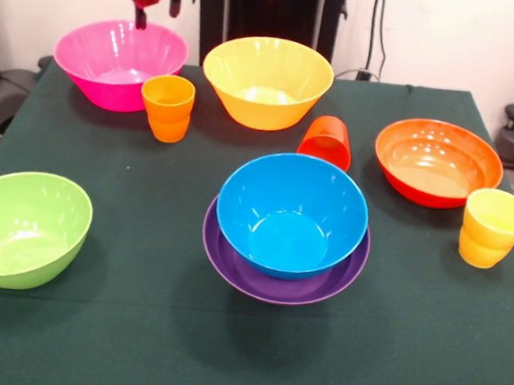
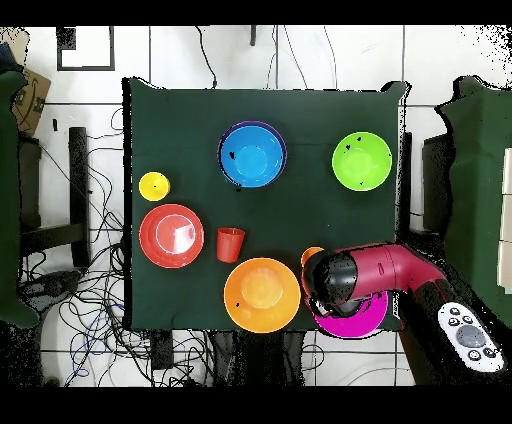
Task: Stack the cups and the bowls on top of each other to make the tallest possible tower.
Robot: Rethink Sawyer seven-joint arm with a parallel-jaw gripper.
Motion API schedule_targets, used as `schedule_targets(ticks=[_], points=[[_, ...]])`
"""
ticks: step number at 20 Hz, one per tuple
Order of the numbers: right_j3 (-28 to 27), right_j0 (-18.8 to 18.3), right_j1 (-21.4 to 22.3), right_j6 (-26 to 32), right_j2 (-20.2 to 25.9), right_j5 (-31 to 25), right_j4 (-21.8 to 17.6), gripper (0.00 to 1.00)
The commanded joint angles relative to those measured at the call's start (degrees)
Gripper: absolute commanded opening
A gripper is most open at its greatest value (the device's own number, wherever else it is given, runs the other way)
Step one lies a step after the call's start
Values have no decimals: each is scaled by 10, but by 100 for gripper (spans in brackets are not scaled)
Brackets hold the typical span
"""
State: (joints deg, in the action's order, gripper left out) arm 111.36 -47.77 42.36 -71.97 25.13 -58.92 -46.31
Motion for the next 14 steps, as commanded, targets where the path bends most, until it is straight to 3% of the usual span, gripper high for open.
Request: schedule_targets(ticks=[1,14], points=[[47,21,-7,0,12,65,-21,100],[62,39,-1,-25,2,75,-15,100]])
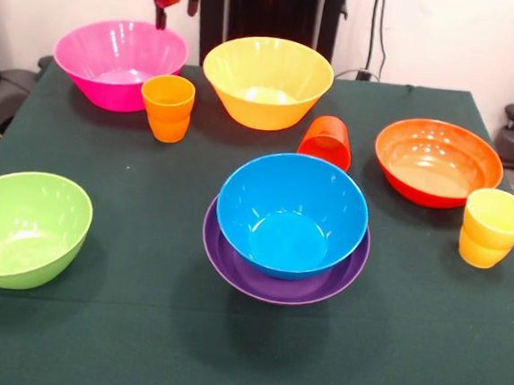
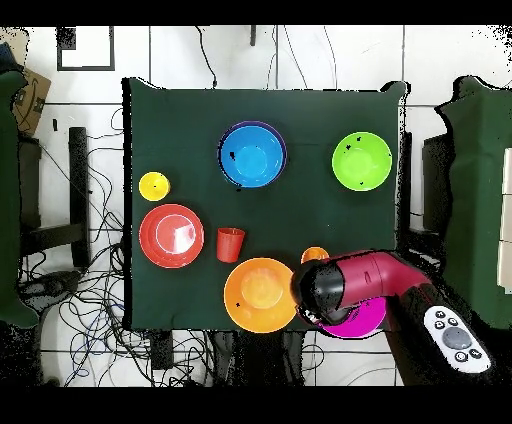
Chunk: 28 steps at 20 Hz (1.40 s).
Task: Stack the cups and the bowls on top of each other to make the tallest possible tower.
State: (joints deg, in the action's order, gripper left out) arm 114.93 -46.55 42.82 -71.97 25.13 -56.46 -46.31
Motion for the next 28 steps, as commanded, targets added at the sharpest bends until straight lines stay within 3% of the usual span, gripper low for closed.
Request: schedule_targets(ticks=[1,7,18,28], points=[[23,30,-12,-33,-1,56,-21,100],[3,41,-48,-59,-19,91,-51,100],[-24,67,-69,-76,-48,147,-75,100],[-53,139,-70,-144,-107,207,-132,100]])
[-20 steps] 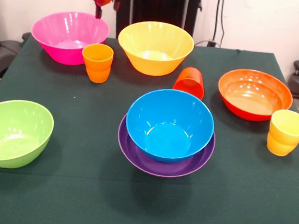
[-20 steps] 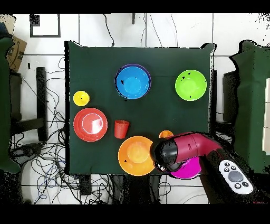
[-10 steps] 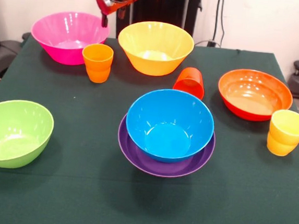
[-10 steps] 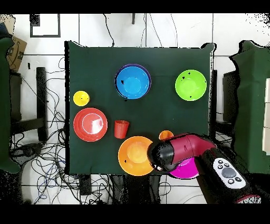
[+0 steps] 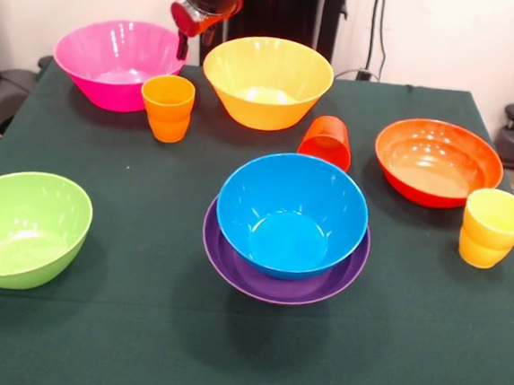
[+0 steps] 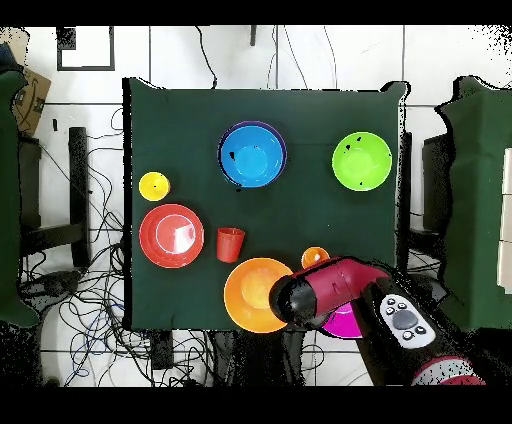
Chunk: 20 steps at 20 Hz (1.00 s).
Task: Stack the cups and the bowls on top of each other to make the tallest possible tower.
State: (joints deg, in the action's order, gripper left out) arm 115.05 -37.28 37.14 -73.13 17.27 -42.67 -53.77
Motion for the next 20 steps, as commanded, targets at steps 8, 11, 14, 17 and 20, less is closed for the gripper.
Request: schedule_targets(ticks=[8,11,14,17,20], points=[[-82,86,-29,-162,-69,78,-59,100],[-89,95,-34,-169,-82,73,-57,100],[-98,108,-42,-191,-98,75,-57,100],[-103,114,-48,-197,-107,76,-51,100],[-106,117,-51,-196,-111,80,-44,100]])
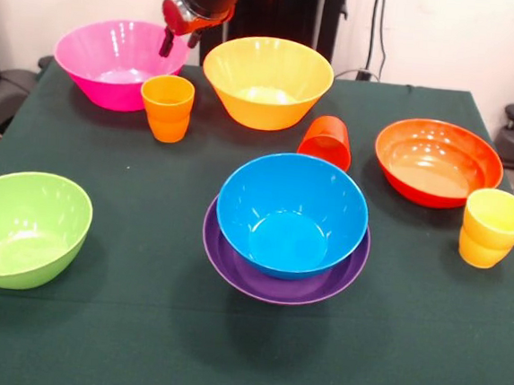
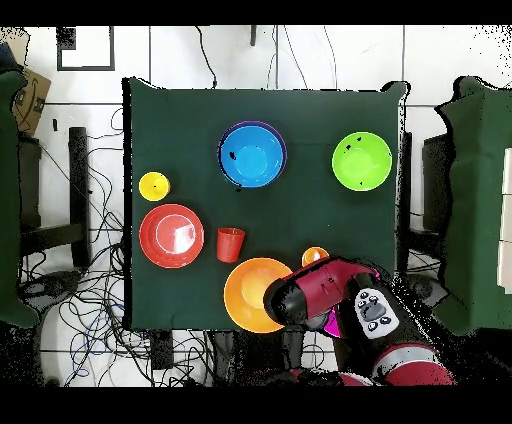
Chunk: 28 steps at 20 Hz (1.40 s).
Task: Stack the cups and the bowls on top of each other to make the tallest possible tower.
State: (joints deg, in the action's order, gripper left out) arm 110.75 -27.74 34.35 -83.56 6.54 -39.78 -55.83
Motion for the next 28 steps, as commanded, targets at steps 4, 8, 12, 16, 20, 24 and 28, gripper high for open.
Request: schedule_targets(ticks=[4,8,12,16,20,24,28], points=[[-61,16,-29,-87,-3,55,-14,100],[-68,10,-50,-83,1,55,-1,100],[-72,12,-63,-87,-1,63,1,100],[-70,8,-69,-87,0,76,3,100],[-63,-7,-73,-87,9,106,8,100],[-57,-11,-68,-84,10,124,12,100],[-58,-11,-68,-79,10,130,18,100]])
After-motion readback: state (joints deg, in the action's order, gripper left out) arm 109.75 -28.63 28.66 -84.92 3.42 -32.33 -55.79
